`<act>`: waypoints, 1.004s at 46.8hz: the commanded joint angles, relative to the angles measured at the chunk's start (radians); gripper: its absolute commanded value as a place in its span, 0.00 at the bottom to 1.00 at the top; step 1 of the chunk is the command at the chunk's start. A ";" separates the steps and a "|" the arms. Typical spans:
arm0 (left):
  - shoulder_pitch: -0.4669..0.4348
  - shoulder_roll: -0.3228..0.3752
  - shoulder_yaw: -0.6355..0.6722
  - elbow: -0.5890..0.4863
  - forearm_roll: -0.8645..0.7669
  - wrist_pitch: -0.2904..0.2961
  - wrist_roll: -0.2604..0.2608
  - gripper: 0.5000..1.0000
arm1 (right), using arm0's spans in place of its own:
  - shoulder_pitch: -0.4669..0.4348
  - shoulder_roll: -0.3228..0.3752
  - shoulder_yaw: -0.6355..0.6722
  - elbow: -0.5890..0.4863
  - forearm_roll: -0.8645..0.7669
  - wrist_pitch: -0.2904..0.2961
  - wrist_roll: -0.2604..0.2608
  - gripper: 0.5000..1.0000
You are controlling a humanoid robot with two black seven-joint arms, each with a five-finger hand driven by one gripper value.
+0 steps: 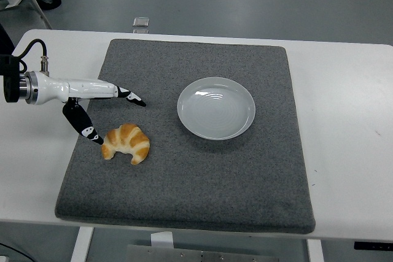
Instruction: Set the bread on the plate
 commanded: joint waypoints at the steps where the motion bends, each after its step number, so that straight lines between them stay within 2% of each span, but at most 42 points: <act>1: 0.003 -0.006 0.000 -0.004 0.000 0.001 0.002 1.00 | 0.001 0.000 0.000 0.001 0.000 0.000 0.000 0.86; 20: 0.013 -0.030 0.002 0.001 0.057 0.004 0.005 1.00 | 0.001 0.000 0.000 -0.001 0.000 0.000 0.000 0.86; 25: 0.048 -0.052 -0.001 0.005 0.074 0.011 0.005 1.00 | 0.001 0.000 0.000 -0.001 0.000 0.000 0.000 0.86; 31: 0.077 -0.076 0.000 0.010 0.083 0.032 0.008 1.00 | -0.001 0.000 0.000 0.001 0.000 0.000 0.000 0.86; 43: 0.091 -0.083 -0.001 0.041 0.092 0.061 0.010 1.00 | 0.001 0.000 0.000 -0.001 0.000 0.000 0.000 0.86; 47: 0.108 -0.112 -0.001 0.048 0.095 0.081 0.010 1.00 | -0.001 0.000 0.000 0.001 0.000 0.000 0.000 0.86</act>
